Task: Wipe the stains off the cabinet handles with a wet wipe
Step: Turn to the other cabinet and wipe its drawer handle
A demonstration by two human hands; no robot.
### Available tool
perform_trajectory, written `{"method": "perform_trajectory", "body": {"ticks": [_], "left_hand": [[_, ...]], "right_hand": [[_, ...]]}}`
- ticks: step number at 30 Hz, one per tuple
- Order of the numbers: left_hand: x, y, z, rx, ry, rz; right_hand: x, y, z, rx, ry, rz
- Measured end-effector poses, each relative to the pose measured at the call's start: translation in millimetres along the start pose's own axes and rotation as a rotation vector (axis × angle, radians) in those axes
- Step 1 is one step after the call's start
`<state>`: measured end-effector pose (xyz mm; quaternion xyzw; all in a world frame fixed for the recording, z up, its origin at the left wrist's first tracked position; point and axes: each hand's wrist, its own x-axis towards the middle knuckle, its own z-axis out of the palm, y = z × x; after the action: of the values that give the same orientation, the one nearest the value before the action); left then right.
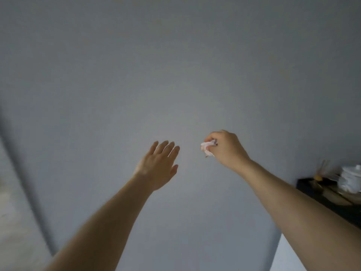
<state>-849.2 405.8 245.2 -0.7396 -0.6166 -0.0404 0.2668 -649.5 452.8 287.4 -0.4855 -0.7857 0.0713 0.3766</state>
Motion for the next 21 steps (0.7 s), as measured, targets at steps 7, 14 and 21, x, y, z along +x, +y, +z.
{"method": "perform_trajectory", "body": {"ticks": [7,14,21], "left_hand": [[-205.8,-154.3,-24.6,0.121,-0.112,-0.307],[-437.9,-276.8,-69.1,0.242,-0.245,-0.548],[-612.8,-372.6,-99.5,0.313,-0.309,-0.788]], "right_hand": [[-44.8,-217.3,123.8,0.185,-0.189,-0.285],[-139.5,-442.0,220.1,0.378,-0.318,-0.495],[-210.7,-637.0,293.2,0.488,-0.443,-0.731]]}}
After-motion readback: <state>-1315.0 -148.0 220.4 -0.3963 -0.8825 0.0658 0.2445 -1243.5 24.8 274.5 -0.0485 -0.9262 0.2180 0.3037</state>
